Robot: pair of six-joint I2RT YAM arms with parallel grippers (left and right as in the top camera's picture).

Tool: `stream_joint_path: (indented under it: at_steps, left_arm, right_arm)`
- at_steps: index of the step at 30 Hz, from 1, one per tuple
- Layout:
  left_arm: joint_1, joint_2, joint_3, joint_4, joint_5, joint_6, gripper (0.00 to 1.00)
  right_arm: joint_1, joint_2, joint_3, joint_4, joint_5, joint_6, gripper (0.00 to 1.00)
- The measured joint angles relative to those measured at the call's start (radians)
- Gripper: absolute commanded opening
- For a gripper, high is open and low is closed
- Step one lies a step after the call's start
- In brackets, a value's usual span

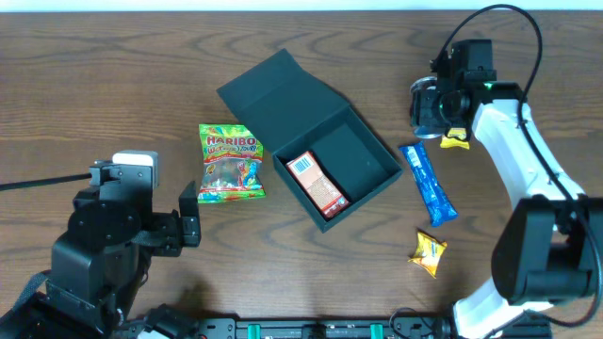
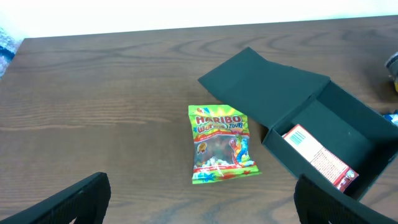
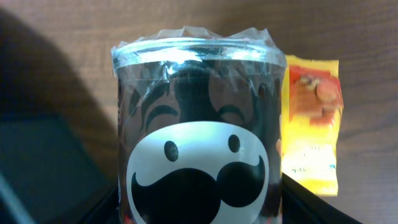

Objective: Pack container
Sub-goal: 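Carry the Pringles can over the black box beside the red box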

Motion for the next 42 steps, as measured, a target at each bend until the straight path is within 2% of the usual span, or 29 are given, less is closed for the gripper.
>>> stream_joint_path:
  at_steps: [10, 22, 27, 32, 42]
  left_arm:
    - [0.000, 0.000, 0.000, 0.000, 0.000, 0.000, 0.95]
    - [0.000, 0.000, 0.000, 0.000, 0.000, 0.000, 0.95]
    - [0.000, 0.000, 0.000, 0.000, 0.000, 0.000, 0.95]
    - [0.000, 0.000, 0.000, 0.000, 0.000, 0.000, 0.95]
    - [0.000, 0.000, 0.000, 0.000, 0.000, 0.000, 0.95]
  right_arm:
    - [0.141, -0.185, 0.000, -0.209, 0.008, -0.027, 0.65]
    - [0.489, -0.199, 0.000, -0.307, 0.095, -0.041, 0.65]
    - [0.541, -0.199, -0.019, -0.325, 0.131, -0.041, 0.67]
    - [0.551, -0.199, -0.104, -0.273, 0.146, -0.041, 0.70]
    - [0.553, -0.197, -0.264, -0.042, 0.150, -0.041, 0.67]
